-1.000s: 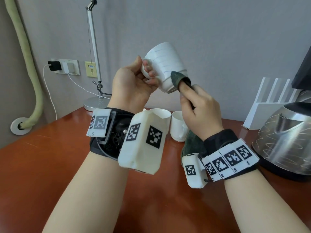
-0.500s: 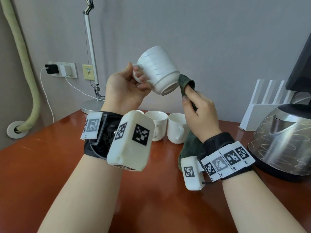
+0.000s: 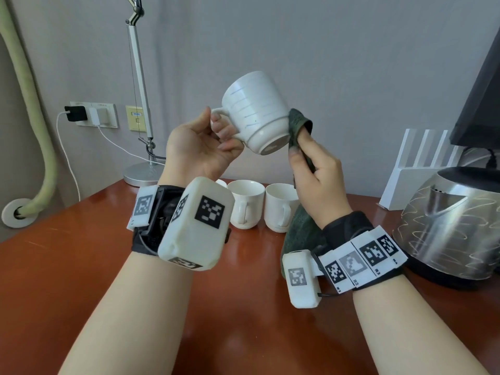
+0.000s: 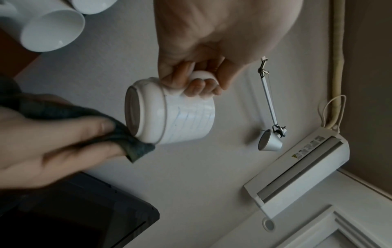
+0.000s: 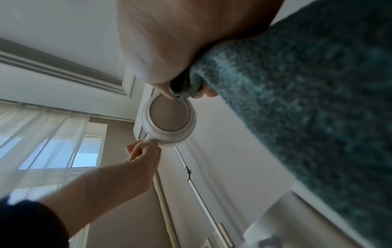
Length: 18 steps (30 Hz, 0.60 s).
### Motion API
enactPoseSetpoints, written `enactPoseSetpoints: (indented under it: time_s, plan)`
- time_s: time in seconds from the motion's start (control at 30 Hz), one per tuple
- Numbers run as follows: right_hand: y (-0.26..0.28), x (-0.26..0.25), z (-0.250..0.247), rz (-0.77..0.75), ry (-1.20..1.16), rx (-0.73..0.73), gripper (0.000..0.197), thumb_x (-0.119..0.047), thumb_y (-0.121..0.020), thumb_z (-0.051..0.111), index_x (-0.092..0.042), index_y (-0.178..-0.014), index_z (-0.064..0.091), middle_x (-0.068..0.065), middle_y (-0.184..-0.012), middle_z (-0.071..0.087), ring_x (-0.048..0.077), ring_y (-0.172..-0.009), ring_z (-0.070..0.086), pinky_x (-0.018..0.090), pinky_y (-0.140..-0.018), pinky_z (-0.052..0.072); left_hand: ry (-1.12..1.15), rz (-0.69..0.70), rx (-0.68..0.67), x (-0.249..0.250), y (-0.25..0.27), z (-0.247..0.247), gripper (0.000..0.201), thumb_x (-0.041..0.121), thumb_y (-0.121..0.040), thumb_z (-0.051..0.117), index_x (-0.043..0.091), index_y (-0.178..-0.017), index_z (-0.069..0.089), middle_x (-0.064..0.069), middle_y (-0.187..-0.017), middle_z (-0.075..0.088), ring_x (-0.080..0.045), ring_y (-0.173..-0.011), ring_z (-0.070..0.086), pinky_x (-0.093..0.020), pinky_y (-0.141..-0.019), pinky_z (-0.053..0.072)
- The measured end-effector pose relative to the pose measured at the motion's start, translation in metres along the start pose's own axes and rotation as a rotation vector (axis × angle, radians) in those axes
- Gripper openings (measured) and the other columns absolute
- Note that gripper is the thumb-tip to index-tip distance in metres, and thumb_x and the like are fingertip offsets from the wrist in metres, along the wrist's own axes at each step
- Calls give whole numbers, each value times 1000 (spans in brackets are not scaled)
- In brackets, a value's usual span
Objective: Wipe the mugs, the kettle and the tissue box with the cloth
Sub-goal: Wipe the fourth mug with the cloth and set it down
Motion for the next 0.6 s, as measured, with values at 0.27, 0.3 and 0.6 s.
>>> enactPoseSetpoints:
  time_s: [0.27,0.3,0.6]
  plan:
    - [6,-13,-3,-207,140,-34,35,-9,-90,46,-4,-118,67,7,-73,51,21,-62,46,32,-53,40,111,-15,18,9,-4,-21,28,13,-83,46,10,-56,46,4,-51,29,-11,-39,27,-20,-45,21]
    - [5,-11,-9,-185,108,21,35,-9,-91,45,-2,-118,66,9,-74,53,20,-64,46,32,-56,41,121,-13,28,10,-4,-23,27,13,-82,46,11,-56,44,4,-50,28,-11,-39,26,-20,-44,21]
    - [10,-24,0,-206,-33,36,39,-7,-93,42,-6,-131,49,-1,-59,39,9,-55,30,20,-52,31,190,-54,88,3,-8,-35,49,15,-96,36,13,-47,36,5,-42,22,-10,-34,17,-20,-41,14]
Point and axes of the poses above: each hand's wrist, its own y-axis away from the middle knuckle, its own z-axis out of the palm, x = y × z, the point moved 5 cm from there along -y, towards the middle knuckle
